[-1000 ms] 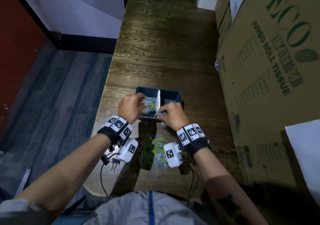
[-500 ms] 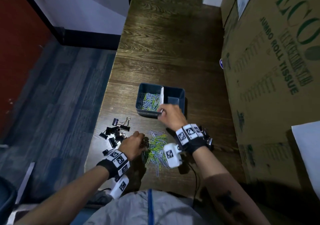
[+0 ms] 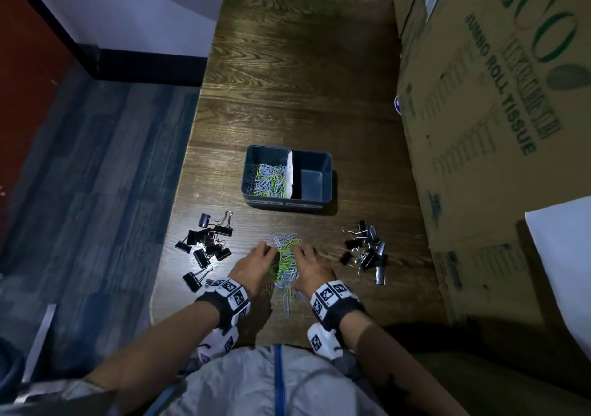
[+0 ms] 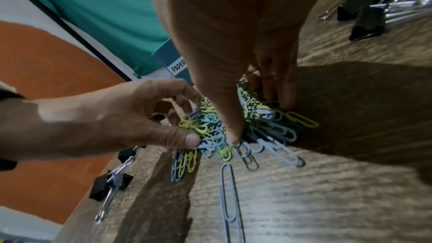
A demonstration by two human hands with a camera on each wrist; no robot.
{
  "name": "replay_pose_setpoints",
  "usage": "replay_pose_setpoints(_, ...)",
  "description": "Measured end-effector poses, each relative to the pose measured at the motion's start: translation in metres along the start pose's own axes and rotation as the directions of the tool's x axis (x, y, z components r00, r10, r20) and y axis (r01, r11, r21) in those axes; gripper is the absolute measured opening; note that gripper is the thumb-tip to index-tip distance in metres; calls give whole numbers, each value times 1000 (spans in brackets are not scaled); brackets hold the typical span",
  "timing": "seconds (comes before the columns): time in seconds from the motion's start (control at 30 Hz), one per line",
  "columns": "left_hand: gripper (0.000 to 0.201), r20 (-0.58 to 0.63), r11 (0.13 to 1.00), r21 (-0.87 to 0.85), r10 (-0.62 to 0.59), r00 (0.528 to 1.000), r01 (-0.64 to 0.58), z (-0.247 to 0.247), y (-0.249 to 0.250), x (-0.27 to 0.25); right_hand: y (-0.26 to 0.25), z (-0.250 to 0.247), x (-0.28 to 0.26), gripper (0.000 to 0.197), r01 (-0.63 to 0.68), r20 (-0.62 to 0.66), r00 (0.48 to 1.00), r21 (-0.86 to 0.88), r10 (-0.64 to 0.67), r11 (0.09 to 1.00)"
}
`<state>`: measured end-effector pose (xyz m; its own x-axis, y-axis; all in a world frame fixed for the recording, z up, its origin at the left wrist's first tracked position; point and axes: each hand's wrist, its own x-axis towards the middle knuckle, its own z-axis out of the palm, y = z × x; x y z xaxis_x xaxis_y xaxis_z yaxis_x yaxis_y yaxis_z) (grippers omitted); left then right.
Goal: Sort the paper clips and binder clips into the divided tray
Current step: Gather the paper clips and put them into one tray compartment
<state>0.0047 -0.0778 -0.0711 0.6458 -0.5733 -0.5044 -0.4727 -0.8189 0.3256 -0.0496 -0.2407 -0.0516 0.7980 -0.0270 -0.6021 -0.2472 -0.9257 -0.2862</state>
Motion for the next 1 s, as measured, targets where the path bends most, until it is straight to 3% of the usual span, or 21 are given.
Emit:
replay_pose_setpoints(0.17, 43, -51, 998, -68, -15, 999, 11, -4, -6, -6, 3, -1, 6, 57, 17, -44, 999, 135, -11, 991)
replay_pose_setpoints(0.3, 29, -74, 991, -133, -7, 997, -2, -3, -10, -13, 5, -7, 9, 41, -44, -62, 997, 172, 55, 984)
replay_pose_setpoints(0.57, 33, -138, 977, -206, 29, 990, -57, -27, -8, -27, 14, -17, 9, 39, -47, -90, 993, 237, 70, 970)
replay_pose_setpoints(0.7, 15, -258, 963, -248, 43, 965, -109, -52, -11, -32, 19, -27, 6, 31, -44, -97, 993, 259, 71, 965)
replay_pose_setpoints(0.87, 10, -390, 924, -344, 21, 921, -167, -99, -4, -31, 21, -49, 4, 21, -7, -106, 993, 300, 41, 954)
replay_pose_setpoints(1.0, 7, -479, 895, -416, -64, 876, -162, -142, 3, -20, 16, -65, 4, 14, 28, -113, 994, 301, 7, 953)
